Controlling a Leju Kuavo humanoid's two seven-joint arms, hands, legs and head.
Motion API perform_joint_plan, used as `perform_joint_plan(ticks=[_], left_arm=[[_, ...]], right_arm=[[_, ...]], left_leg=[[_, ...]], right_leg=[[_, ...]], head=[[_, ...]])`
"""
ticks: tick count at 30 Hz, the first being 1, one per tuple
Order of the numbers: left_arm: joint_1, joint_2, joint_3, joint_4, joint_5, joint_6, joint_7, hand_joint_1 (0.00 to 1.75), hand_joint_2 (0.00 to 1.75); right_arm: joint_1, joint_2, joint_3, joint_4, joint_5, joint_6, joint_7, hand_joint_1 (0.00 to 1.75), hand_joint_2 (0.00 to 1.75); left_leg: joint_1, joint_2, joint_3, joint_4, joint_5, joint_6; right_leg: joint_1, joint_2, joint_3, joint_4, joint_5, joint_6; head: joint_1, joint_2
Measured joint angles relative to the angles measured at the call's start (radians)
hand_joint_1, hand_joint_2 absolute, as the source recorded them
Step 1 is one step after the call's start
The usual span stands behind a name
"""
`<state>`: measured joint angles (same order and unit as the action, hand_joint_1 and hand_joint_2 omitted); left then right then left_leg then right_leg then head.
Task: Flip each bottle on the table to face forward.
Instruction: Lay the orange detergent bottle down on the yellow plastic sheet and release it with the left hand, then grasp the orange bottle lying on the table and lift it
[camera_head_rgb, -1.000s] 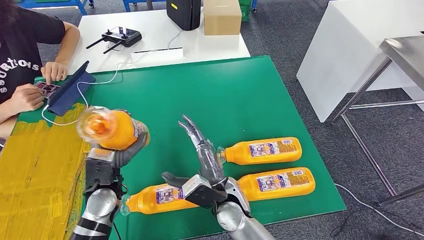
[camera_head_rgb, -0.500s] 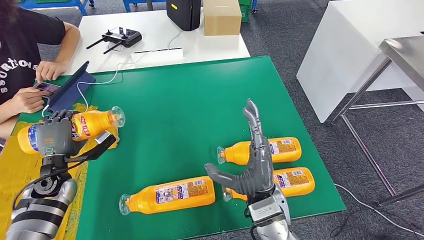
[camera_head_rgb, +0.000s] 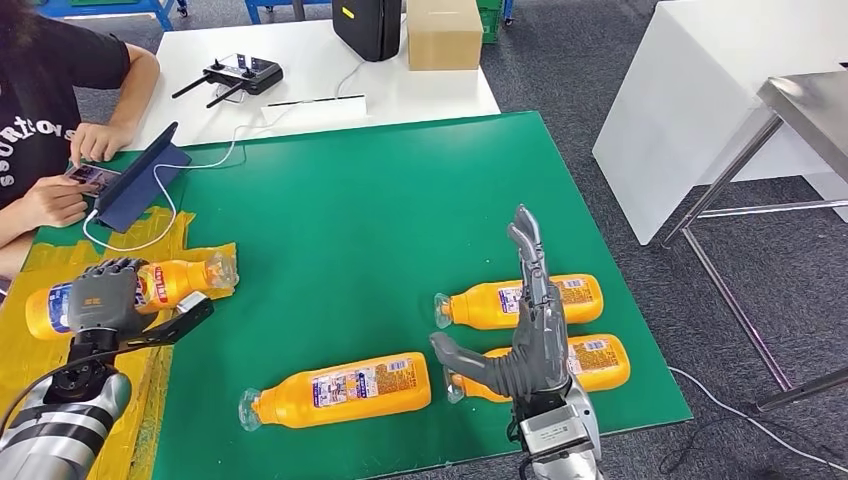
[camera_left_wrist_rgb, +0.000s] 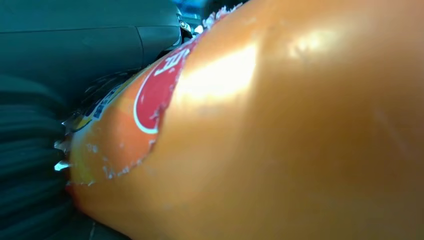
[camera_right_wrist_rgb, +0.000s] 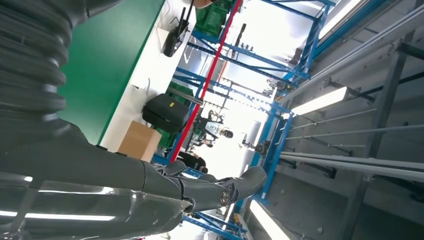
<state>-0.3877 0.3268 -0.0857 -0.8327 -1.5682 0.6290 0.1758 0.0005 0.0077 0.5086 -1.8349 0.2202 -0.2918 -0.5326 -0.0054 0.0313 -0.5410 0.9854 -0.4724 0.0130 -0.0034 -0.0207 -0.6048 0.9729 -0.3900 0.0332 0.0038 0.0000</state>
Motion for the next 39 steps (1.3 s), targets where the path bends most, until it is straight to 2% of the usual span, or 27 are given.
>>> perform_joint_plan(ticks=[1, 2, 5, 10, 17, 21, 24, 26, 28, 31, 33, 35, 39], left_arm=[[-0.003, -0.001, 0.002, 0.015, 0.0, -0.014, -0.004, 1.51, 1.75], [-0.006, -0.002, 0.004, 0.031, 0.0, -0.028, -0.009, 1.08, 1.75], [-0.011, -0.011, 0.006, 0.072, 0.0, -0.058, -0.022, 0.01, 1.75], [-0.038, -0.027, 0.012, 0.117, 0.01, -0.12, -0.041, 0.0, 1.75], [-0.081, -0.044, 0.026, 0.147, 0.054, -0.254, -0.075, 0.0, 1.75], [-0.107, -0.046, 0.027, 0.166, 0.065, -0.335, -0.084, 0.0, 1.75], [-0.125, -0.048, 0.027, 0.185, 0.097, -0.356, -0.111, 0.0, 1.75], [-0.127, -0.051, 0.027, 0.19, 0.149, -0.337, -0.152, 0.0, 1.75], [-0.111, -0.054, 0.035, 0.173, 0.255, -0.31, -0.231, 0.0, 1.75], [-0.037, -0.066, 0.067, 0.069, 0.532, -0.312, -0.441, 0.0, 1.75], [0.032, -0.08, 0.091, -0.041, 0.696, -0.335, -0.543, 0.0, 1.75], [0.087, -0.091, 0.113, -0.14, 0.772, -0.351, -0.578, 0.0, 1.75], [0.144, -0.099, 0.142, -0.252, 0.788, -0.36, -0.582, 0.0, 1.75]], right_arm=[[0.0, 0.0, 0.0, 0.0, 0.001, 0.0, 0.001, 0.0, 1.75], [0.001, 0.0, 0.0, 0.0, 0.003, 0.0, 0.003, 0.0, 1.75], [0.001, 0.0, -0.001, 0.0, 0.008, 0.0, 0.009, 0.0, 1.75], [0.001, 0.0, -0.003, 0.0, 0.024, 0.011, 0.029, 0.0, 1.75], [0.0, 0.005, -0.012, 0.021, 0.161, -0.022, 0.103, 0.0, 1.75], [-0.003, 0.01, -0.019, 0.044, 0.188, -0.025, 0.127, 0.0, 1.75], [-0.009, 0.015, -0.023, 0.059, 0.199, -0.026, 0.137, 0.0, 1.75], [-0.012, 0.017, -0.027, 0.067, 0.205, -0.028, 0.143, 0.0, 1.75], [-0.015, 0.017, -0.028, 0.074, 0.224, -0.03, 0.152, 0.0, 1.75], [-0.019, 0.015, -0.027, 0.09, 0.277, -0.029, 0.175, 0.0, 1.75], [-0.024, 0.014, -0.025, 0.104, 0.304, -0.025, 0.185, 0.0, 1.75], [-0.027, 0.014, -0.023, 0.118, 0.317, -0.022, 0.191, 0.0, 1.75], [-0.034, 0.012, -0.018, 0.136, 0.323, -0.022, 0.192, 0.0, 1.75]], left_leg=[[0.0, 0.0, 0.0, 0.0, 0.0, 0.0], [0.0, 0.0, 0.0, 0.0, 0.0, 0.0], [0.0, 0.0, 0.0, 0.0, 0.0, 0.0], [0.0, -0.001, 0.001, 0.0, 0.0, 0.0], [0.0, -0.002, 0.004, 0.0, 0.0, 0.0], [0.0, -0.002, 0.008, -0.001, 0.0, 0.0], [0.0, -0.002, 0.01, -0.001, 0.0, 0.0], [0.0, -0.002, 0.011, -0.001, 0.0, 0.0], [0.0, -0.002, 0.011, -0.001, 0.0, 0.0], [0.0, -0.001, 0.01, -0.001, 0.001, 0.0], [0.0, 0.0, 0.01, -0.001, 0.0, 0.0], [0.0, 0.001, 0.009, -0.001, 0.0, 0.0], [0.0, -0.001, 0.006, 0.0, 0.0, 0.0]], right_leg=[[0.0, 0.0, 0.0, 0.0, 0.0, 0.0], [0.0, 0.0, 0.0, 0.0, 0.0, 0.0], [0.0, 0.0, 0.0, 0.0, 0.0, 0.0], [0.0, -0.001, 0.001, 0.0, 0.0, 0.0], [-0.001, -0.002, 0.005, 0.0, 0.0, 0.0], [-0.001, -0.002, 0.009, 0.0, 0.0, 0.0], [-0.001, -0.002, 0.011, 0.0, 0.0, 0.0], [-0.001, -0.002, 0.012, 0.0, 0.0, 0.0], [-0.001, -0.002, 0.012, 0.0, 0.0, -0.001], [-0.001, -0.001, 0.012, 0.0, 0.0, 0.0], [-0.001, 0.0, 0.01, 0.0, 0.0, 0.0], [-0.001, 0.0, 0.009, 0.0, 0.0, 0.0], [-0.001, -0.001, 0.007, 0.0, -0.001, 0.0]], head=[[0.0, 0.0], [0.0, 0.0], [0.0, 0.0], [0.0, 0.0], [0.0, 0.0], [0.0, 0.0], [0.0, 0.0], [0.0, 0.0], [0.0, 0.0], [0.0, 0.0], [0.0, 0.0], [0.0, 0.0], [0.0, 0.0]])
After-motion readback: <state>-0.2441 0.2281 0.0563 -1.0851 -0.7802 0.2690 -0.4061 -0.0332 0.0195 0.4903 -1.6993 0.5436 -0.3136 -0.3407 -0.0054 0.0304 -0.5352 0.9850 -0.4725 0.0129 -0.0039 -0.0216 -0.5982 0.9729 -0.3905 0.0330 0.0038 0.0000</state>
